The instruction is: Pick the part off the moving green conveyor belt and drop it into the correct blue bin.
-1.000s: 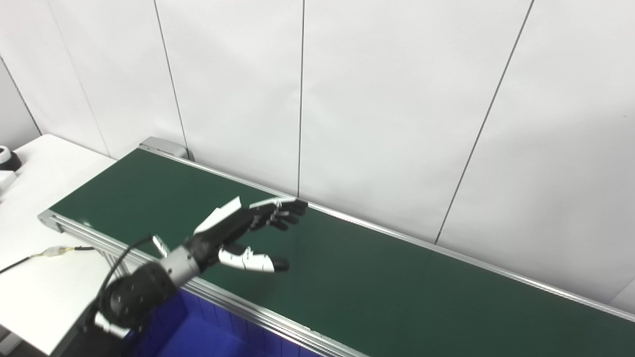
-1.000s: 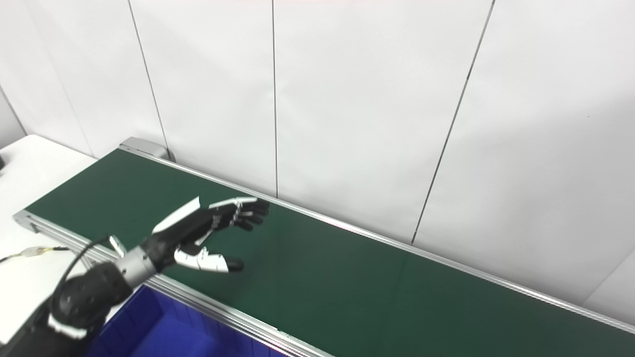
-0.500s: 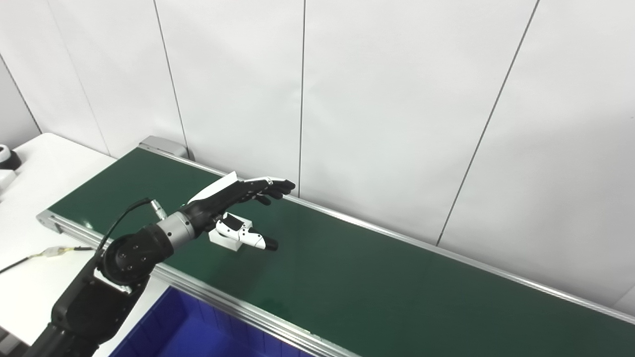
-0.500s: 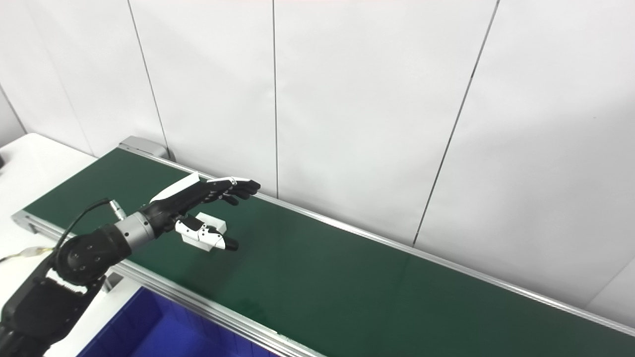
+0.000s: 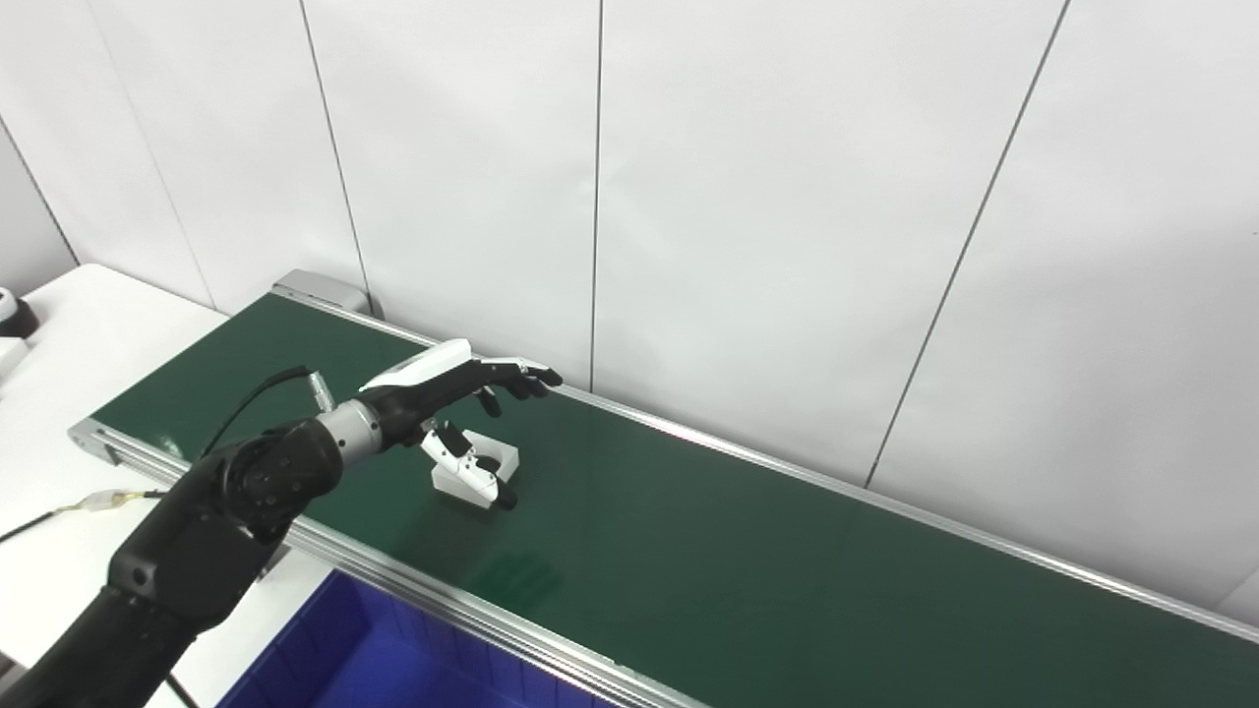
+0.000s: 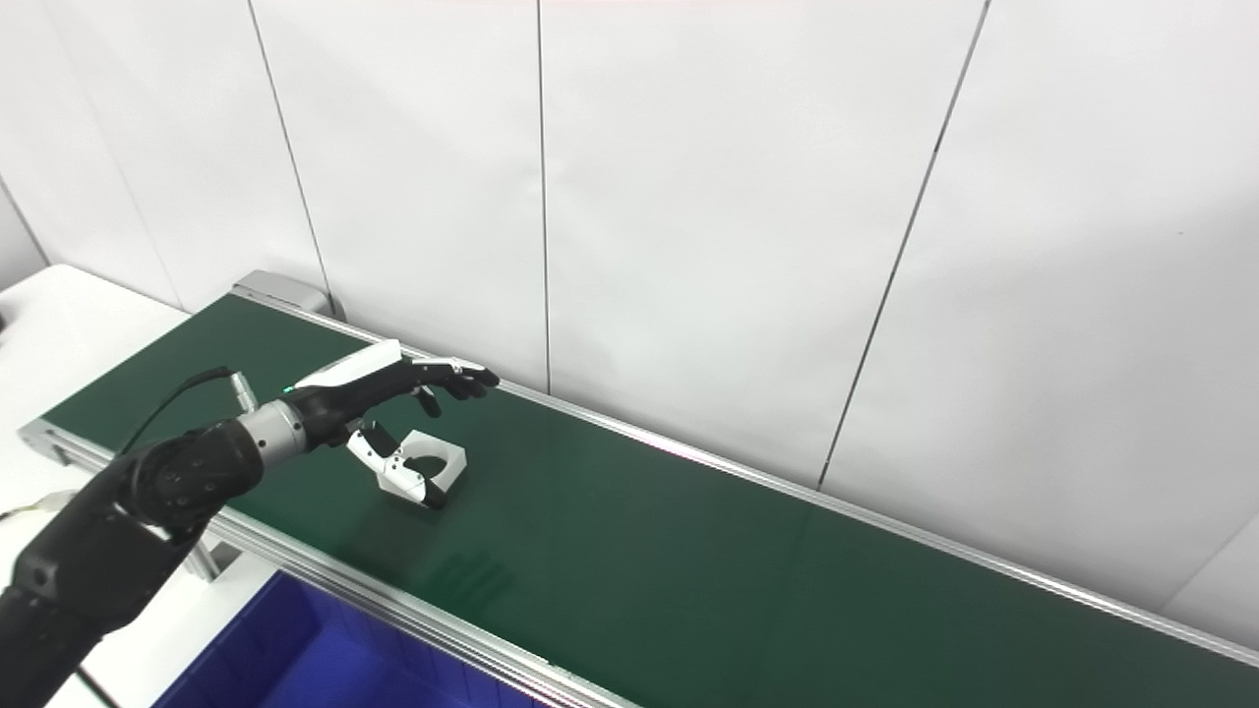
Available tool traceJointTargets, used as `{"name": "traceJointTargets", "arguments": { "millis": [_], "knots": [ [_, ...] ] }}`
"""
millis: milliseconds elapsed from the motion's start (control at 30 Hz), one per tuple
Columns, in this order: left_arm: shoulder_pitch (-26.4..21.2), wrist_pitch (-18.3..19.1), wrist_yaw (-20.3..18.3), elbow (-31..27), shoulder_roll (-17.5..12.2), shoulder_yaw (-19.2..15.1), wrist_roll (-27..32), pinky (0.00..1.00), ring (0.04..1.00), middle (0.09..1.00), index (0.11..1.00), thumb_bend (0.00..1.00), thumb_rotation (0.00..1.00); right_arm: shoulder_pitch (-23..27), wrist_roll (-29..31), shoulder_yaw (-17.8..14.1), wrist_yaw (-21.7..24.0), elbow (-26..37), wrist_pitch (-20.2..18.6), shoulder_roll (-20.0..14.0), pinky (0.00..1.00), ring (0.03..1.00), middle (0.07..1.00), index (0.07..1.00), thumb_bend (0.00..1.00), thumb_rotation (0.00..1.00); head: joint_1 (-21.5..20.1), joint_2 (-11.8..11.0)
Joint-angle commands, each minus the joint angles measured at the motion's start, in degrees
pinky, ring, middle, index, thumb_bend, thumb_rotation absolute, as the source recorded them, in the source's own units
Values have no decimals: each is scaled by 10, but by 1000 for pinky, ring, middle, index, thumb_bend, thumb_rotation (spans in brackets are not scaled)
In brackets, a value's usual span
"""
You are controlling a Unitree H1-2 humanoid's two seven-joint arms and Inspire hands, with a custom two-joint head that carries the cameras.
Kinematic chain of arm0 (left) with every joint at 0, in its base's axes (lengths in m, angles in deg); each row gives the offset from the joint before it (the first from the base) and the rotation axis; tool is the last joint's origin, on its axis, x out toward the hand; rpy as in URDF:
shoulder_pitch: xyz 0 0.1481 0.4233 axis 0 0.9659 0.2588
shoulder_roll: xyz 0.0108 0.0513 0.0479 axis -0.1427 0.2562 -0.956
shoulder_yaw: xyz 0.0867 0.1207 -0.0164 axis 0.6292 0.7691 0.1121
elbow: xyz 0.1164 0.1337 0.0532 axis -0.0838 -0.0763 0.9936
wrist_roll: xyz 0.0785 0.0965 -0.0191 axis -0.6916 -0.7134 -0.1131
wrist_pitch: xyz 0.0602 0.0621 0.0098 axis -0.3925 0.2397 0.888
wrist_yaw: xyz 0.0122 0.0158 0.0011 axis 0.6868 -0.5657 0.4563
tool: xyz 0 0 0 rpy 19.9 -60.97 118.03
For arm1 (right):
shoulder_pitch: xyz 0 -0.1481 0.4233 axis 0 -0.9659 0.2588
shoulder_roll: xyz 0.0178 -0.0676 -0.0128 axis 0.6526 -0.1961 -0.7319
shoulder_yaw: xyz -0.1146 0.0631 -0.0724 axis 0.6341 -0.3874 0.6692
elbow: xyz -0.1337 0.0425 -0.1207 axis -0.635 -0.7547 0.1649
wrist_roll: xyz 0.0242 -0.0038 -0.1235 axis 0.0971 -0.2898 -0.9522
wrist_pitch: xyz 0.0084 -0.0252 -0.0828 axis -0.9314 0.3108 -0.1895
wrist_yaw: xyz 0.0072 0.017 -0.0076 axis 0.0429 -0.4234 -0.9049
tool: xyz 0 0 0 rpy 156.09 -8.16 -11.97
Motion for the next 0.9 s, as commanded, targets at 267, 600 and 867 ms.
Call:
{"name": "traceJointTargets", "arguments": {
  "millis": [267,600,867],
  "knots": [
    [-55,-26,28,58,-28,25,-76,847,888,883,876,910,160,0,3,-2,2,9,23,4,731,809,852,923,358,602,0,1],
    [-75,-59,72,110,-21,53,-135,809,865,868,850,900,88,-2,5,0,3,12,21,6,741,814,853,925,349,597,-3,2],
    [-82,-63,99,132,-8,81,-171,773,833,863,843,911,87,2,2,1,2,2,32,7,731,807,850,923,344,602,-7,0]
  ]
}}
